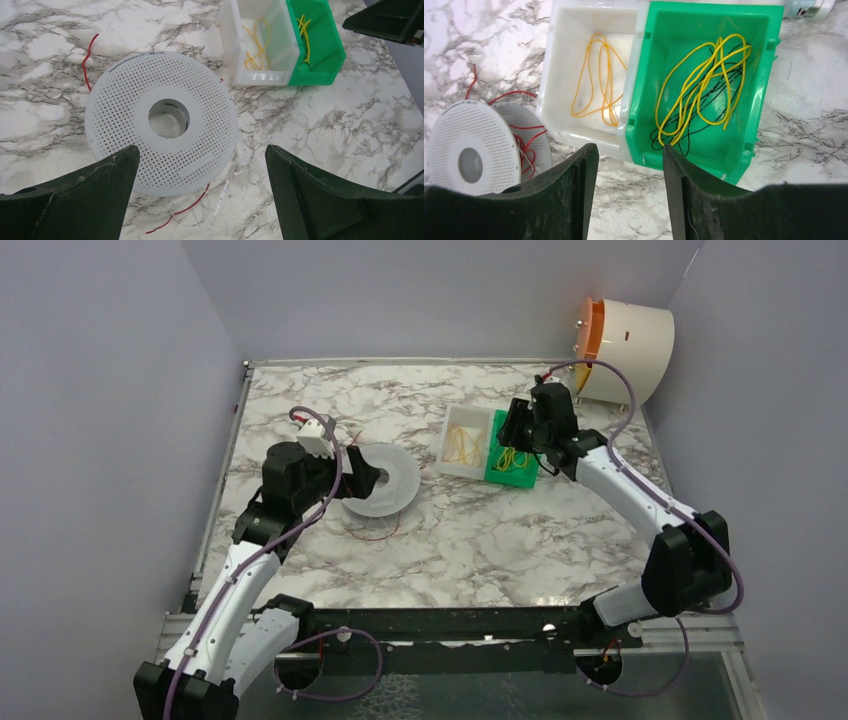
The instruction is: Wrap the cables
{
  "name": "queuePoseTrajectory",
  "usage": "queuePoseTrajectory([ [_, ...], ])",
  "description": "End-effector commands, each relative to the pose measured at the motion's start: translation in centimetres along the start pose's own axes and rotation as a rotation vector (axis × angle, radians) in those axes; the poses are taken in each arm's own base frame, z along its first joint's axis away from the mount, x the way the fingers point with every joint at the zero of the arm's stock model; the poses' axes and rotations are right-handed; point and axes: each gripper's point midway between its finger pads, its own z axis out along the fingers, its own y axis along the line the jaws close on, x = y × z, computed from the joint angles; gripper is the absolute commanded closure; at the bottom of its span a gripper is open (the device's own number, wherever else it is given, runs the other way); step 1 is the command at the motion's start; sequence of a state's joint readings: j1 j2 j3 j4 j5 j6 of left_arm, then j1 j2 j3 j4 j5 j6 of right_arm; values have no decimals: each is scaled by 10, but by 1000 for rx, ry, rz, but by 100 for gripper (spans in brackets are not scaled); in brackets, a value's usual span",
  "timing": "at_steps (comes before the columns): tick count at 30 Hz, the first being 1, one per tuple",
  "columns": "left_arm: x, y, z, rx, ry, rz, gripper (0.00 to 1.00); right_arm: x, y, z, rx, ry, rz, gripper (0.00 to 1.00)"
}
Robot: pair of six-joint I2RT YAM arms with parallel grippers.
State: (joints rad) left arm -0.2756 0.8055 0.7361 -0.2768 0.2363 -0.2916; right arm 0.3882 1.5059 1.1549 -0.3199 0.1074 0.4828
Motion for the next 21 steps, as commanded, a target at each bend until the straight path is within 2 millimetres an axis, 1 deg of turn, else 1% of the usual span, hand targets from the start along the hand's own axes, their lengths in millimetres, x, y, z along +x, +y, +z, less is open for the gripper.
queuePoseTrajectory([
  [1,8,-8,6,37,42,11,1,-20,9,-25,-74,-116,-65,45],
  [3,13,-7,9,19,64,17,1,-20,11,-33,-99,-138,-81,45],
  [6,24,-8,15,-8,112,35,1,-16,11,-41,-129,-150,-108,44],
  [8,32,-13,18,-26,145,63,1,-14,6,-43,-112,-156,-123,44],
  [10,37,-17,20,-54,172,95,2,-15,-4,-45,-63,-170,-124,42],
  [12,35,-22,19,-84,185,128,3,-18,-15,-47,-9,-188,-134,40],
  [14,30,-29,19,-97,200,157,3,-19,-26,-46,53,-194,-129,40],
  [16,20,-37,19,-92,194,166,3,-18,-32,-43,94,-193,-102,40],
  [18,10,-44,21,-79,190,170,3,-16,-31,-37,94,-181,-85,40],
  [21,-5,-52,25,-63,173,180,3,-17,-22,-26,77,-142,-71,40],
])
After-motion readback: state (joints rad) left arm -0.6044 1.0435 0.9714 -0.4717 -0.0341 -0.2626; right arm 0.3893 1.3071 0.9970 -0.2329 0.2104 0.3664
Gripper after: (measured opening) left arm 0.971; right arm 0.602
